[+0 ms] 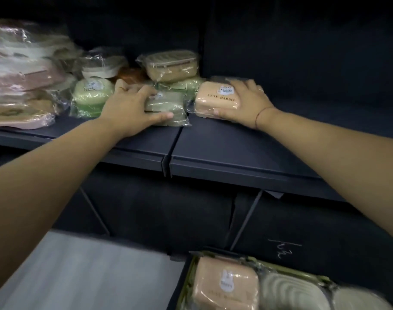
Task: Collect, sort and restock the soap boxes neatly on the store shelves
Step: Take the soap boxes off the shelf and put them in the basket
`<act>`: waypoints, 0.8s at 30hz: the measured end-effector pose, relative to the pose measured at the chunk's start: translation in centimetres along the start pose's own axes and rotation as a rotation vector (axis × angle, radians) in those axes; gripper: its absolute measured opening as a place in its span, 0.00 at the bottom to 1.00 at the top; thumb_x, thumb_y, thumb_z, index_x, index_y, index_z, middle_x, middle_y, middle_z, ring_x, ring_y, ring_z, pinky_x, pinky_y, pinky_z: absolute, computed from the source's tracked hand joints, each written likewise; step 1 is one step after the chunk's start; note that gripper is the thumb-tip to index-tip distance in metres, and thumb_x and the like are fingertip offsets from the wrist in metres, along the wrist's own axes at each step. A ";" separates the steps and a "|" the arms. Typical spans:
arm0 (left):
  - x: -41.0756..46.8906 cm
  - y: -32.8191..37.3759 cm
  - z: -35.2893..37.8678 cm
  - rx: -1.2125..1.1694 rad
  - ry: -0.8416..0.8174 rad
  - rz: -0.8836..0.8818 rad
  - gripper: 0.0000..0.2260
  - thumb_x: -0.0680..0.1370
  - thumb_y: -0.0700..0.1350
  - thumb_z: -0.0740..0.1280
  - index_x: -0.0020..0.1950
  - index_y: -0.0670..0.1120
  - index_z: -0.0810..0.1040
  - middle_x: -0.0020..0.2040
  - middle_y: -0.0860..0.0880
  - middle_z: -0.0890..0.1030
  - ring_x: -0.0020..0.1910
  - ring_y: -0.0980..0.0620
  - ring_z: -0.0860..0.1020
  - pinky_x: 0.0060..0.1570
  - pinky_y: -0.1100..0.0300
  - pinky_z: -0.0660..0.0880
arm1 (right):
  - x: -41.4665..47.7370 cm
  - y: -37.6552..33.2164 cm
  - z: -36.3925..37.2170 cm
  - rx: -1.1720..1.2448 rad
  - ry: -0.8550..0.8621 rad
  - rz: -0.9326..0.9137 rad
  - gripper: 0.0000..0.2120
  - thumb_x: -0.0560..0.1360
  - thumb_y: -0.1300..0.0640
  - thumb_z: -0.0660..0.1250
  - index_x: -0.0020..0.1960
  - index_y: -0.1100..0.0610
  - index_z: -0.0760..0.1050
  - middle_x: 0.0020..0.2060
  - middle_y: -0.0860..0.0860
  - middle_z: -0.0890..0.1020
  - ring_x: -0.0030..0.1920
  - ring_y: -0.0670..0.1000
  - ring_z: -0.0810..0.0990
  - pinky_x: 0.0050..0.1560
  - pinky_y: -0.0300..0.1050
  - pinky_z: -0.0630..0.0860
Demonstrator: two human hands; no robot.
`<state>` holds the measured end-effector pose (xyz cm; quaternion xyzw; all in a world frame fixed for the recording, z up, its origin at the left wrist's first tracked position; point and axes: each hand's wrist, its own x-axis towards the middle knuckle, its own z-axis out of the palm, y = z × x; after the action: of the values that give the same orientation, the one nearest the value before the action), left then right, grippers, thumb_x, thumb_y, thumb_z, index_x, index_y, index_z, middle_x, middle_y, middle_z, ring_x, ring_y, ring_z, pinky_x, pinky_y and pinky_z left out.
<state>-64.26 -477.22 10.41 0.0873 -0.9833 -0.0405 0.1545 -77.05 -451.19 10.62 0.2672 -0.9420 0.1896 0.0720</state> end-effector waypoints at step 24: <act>-26.0 14.5 3.3 -0.515 -0.312 0.244 0.47 0.57 0.67 0.76 0.71 0.51 0.65 0.59 0.58 0.68 0.58 0.58 0.66 0.60 0.58 0.69 | -40.4 9.4 -2.9 0.256 -0.255 0.270 0.42 0.67 0.45 0.76 0.75 0.40 0.58 0.63 0.42 0.64 0.67 0.46 0.65 0.70 0.46 0.66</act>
<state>-43.21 -457.99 1.06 -0.0802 -0.9557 -0.2822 0.0228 -47.72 -423.41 0.69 0.1675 -0.9390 0.2804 -0.1081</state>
